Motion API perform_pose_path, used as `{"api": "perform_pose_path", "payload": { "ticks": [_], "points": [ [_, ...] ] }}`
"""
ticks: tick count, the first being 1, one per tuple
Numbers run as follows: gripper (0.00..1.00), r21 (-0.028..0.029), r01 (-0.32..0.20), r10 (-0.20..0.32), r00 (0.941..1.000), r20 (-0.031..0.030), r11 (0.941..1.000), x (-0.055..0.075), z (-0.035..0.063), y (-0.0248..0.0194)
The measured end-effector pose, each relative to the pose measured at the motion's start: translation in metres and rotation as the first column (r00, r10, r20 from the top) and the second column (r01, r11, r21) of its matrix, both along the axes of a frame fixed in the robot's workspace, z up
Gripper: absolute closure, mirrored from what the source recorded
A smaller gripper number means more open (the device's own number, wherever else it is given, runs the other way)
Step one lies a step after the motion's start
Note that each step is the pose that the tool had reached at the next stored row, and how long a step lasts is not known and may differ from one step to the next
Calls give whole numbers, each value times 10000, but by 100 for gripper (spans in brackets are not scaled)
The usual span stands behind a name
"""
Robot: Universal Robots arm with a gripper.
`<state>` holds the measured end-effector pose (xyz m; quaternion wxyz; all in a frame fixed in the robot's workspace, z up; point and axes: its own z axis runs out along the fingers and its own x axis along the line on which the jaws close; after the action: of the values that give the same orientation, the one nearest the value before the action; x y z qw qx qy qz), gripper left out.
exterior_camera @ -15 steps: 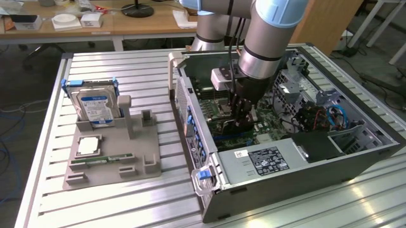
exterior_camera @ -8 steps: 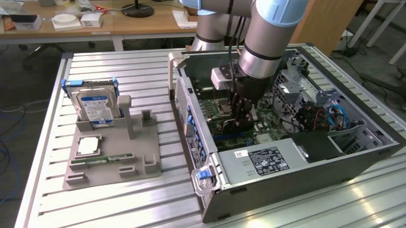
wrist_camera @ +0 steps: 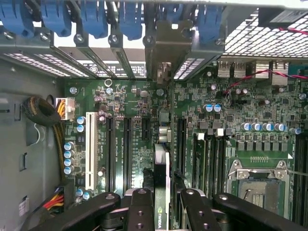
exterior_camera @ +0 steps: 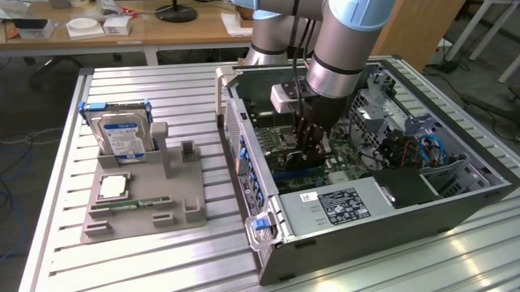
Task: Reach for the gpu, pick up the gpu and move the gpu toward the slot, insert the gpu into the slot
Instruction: 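Insert the gpu into the slot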
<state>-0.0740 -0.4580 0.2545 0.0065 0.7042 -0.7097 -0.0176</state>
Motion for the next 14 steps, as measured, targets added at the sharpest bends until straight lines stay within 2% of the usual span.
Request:
{"api": "perform_pose_path", "payload": {
  "ticks": [14],
  "points": [
    [74, -3, 2, -2, 10000, -2, 10000, 8, -8, 0]
  ]
}}
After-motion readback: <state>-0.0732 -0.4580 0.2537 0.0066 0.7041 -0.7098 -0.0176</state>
